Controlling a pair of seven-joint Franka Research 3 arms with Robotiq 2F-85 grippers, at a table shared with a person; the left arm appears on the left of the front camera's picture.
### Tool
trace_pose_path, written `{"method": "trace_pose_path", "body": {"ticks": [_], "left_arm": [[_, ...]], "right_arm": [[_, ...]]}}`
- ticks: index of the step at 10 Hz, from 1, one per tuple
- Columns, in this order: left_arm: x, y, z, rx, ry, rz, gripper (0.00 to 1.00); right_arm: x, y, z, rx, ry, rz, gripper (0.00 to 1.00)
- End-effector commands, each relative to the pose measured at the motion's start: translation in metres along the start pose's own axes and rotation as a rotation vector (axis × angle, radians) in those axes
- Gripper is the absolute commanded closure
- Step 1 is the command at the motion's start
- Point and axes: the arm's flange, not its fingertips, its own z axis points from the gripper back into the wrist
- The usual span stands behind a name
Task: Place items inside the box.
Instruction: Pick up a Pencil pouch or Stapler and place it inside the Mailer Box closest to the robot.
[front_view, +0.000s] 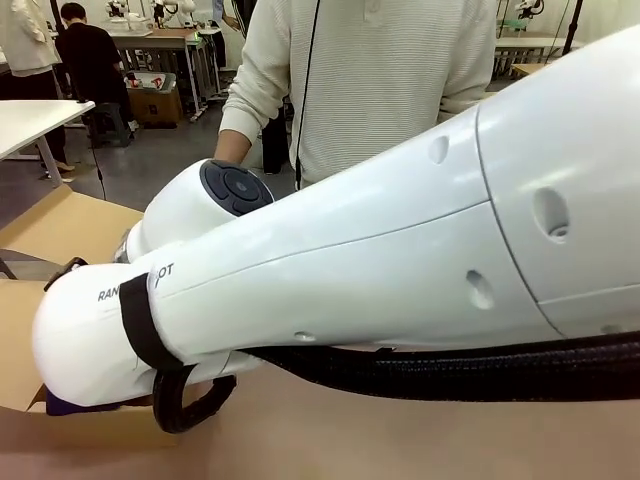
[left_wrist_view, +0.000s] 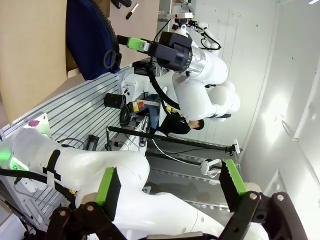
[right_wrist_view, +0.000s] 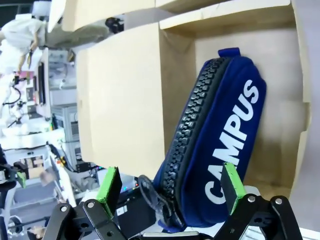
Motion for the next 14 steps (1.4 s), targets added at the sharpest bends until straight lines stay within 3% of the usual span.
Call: {"method": "trace_pose_path", "body": {"ticks": [1,4,5,7,9,10,11,13,14], "left_arm": [[-0.001,0.002,-0.002,0.009,0.002,0.002,0.0],[-0.001,0.002,-0.002,0.009,0.002,0.002,0.0],[-0.001,0.002,-0.002,0.009,0.002,0.002,0.0],[-0.001,0.002,-0.002,0.009,0.002,0.002,0.0],[-0.001,0.002,-0.002,0.009,0.002,0.002,0.0],[-0.001,0.002,-0.002,0.009,0.002,0.002,0.0],[-0.001,0.002,-0.002,0.009,0.002,0.002,0.0],[-0.001,0.002,-0.002,0.009,0.002,0.002,0.0],[-0.001,0.002,-0.002,0.009,0.002,0.002,0.0]], "right_arm": [[0.004,-0.006,0.013,0.013,0.06,-0.027,0.0],[0.023,-0.049,0.082,0.099,0.255,-0.018,0.0],[0.027,-0.071,0.116,0.121,0.282,-0.011,0.0],[0.035,-0.127,0.175,0.127,0.248,-0.035,0.0],[0.034,-0.171,0.185,0.186,0.202,-0.095,0.0],[0.031,-0.173,0.165,0.161,0.114,-0.206,0.0],[0.038,-0.156,0.189,0.133,0.223,-0.09,0.0],[0.038,-0.156,0.189,0.133,0.223,-0.09,0.0],[0.037,-0.174,0.189,0.129,0.197,-0.129,0.0]]}}
